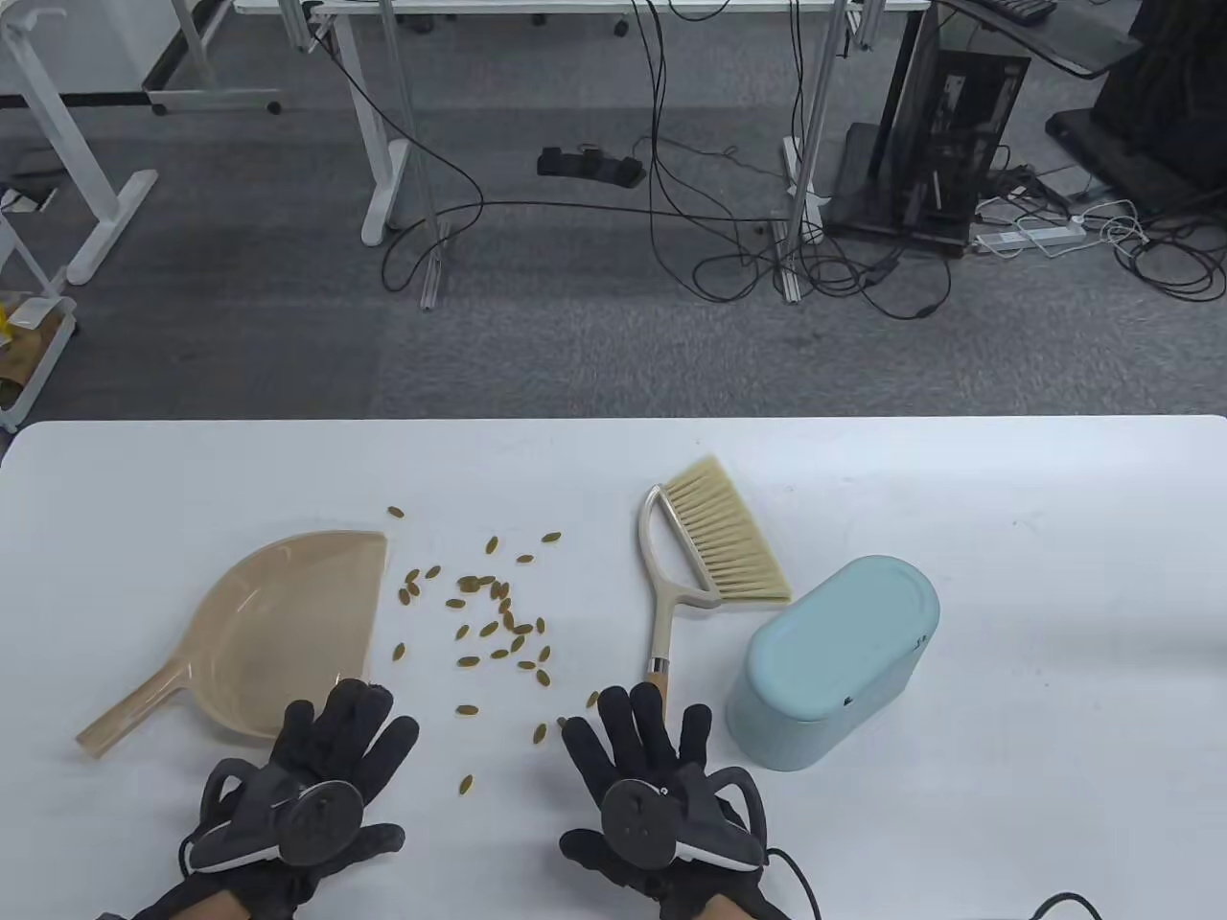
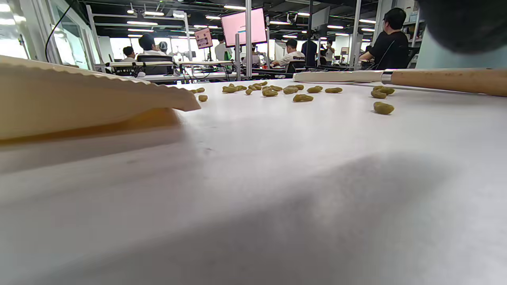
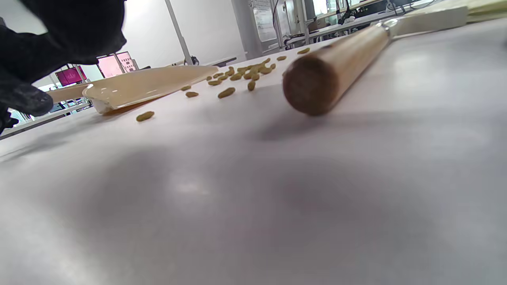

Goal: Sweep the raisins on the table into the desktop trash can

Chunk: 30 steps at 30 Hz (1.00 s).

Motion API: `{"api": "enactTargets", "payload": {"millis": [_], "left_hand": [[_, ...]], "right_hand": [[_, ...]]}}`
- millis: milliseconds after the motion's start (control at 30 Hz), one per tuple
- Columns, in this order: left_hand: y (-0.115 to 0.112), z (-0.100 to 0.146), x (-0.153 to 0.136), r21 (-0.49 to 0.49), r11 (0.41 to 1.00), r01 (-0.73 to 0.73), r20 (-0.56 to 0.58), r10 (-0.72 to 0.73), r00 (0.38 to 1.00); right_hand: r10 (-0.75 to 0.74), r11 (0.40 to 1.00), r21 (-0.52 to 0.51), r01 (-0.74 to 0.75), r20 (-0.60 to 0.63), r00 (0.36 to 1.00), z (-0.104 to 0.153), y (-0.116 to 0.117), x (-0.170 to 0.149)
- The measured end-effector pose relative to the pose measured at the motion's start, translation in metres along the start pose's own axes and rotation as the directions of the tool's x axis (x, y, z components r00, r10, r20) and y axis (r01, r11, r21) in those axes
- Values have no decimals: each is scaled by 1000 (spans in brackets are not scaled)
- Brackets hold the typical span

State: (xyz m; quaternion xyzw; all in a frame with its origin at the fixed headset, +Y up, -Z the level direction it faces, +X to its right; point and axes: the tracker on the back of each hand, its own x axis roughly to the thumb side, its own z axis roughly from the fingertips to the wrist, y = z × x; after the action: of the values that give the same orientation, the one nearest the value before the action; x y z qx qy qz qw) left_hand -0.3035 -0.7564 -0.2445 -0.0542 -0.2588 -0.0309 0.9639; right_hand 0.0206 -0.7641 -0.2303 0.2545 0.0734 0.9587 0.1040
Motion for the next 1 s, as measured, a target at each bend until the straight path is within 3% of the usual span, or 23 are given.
{"api": "enactTargets", "payload": {"millis": [833,1000], "left_hand": [[0,1,-3,3,1000,-20,-18,20,1000],[3,1,-4,21,999,-32,-35,32,999]], "right_hand": [[20,1000,6,-20,-6,1000,1,1,2],[17,999,-31,-17,1,1000,2,-3,5]]}}
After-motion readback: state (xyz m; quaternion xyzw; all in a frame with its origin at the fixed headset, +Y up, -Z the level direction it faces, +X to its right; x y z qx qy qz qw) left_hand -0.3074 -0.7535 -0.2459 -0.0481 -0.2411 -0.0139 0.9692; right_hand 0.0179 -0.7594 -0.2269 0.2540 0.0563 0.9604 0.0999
